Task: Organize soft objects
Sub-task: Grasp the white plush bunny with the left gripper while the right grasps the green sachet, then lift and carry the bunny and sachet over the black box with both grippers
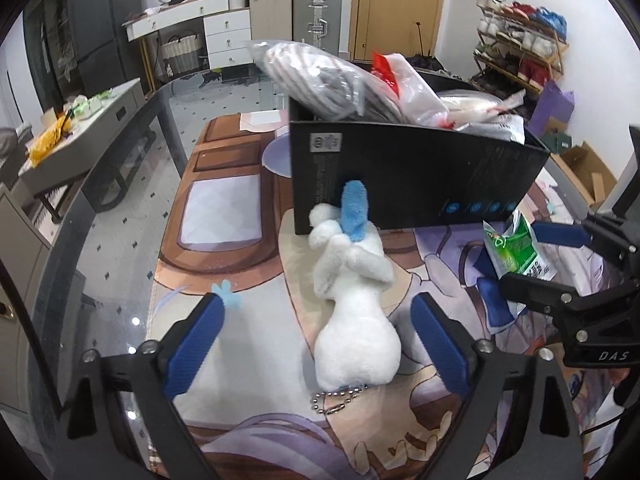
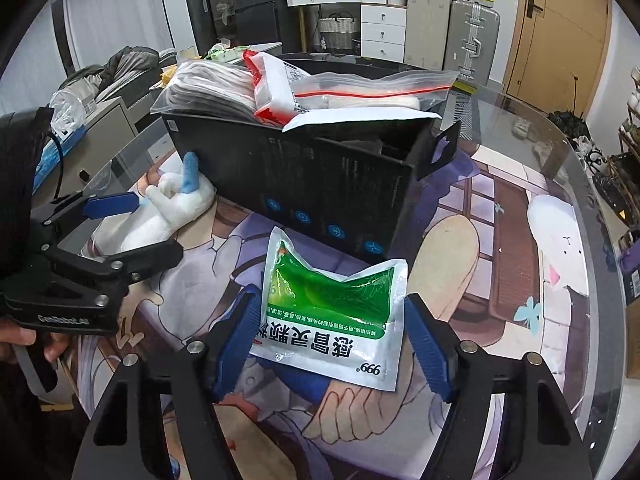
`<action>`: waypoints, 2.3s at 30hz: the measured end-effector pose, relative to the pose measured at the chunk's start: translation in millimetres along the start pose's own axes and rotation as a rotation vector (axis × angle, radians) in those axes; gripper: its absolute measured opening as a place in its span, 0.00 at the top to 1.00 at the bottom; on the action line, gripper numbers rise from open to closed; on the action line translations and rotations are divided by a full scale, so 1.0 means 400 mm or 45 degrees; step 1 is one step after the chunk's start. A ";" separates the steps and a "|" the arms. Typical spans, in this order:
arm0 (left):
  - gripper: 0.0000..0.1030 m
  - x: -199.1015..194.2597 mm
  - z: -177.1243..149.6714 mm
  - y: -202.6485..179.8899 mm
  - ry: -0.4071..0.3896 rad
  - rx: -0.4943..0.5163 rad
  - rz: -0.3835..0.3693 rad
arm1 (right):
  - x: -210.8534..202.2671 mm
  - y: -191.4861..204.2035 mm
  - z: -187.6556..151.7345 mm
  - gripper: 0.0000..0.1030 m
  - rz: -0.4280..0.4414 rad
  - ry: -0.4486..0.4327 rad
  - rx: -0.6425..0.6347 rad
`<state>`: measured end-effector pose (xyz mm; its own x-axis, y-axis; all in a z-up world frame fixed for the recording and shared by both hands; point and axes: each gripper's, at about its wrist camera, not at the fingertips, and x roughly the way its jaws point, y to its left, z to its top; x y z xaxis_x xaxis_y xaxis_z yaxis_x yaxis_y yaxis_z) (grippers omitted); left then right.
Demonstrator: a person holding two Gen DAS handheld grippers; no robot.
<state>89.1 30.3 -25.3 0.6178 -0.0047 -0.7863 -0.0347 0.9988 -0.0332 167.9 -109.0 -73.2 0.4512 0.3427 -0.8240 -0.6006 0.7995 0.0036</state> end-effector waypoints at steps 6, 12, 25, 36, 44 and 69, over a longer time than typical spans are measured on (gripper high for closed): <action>0.37 -0.013 -0.006 -0.023 -0.042 0.069 -0.012 | 0.000 -0.006 -0.005 0.29 0.008 -0.007 -0.003; 0.66 -0.024 -0.009 -0.040 -0.070 0.106 -0.033 | -0.003 -0.004 -0.006 0.29 0.011 -0.010 -0.004; 0.71 -0.030 -0.009 -0.041 -0.079 0.113 -0.045 | -0.010 -0.004 -0.004 0.32 0.025 -0.016 -0.011; 0.71 -0.031 -0.009 -0.043 -0.079 0.108 -0.049 | -0.034 -0.005 -0.004 0.48 0.073 -0.032 -0.038; 0.71 -0.031 -0.009 -0.040 -0.081 0.103 -0.051 | -0.050 -0.012 -0.010 0.52 0.096 -0.036 -0.041; 0.71 -0.143 -0.030 -0.016 -0.205 0.069 -0.044 | -0.210 -0.018 0.001 0.52 0.131 -0.204 -0.056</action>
<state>44.7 23.8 12.4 0.7358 -0.0353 -0.6763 0.0281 0.9994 -0.0216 134.4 -143.3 -3.9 0.4830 0.4987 -0.7197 -0.6758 0.7350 0.0558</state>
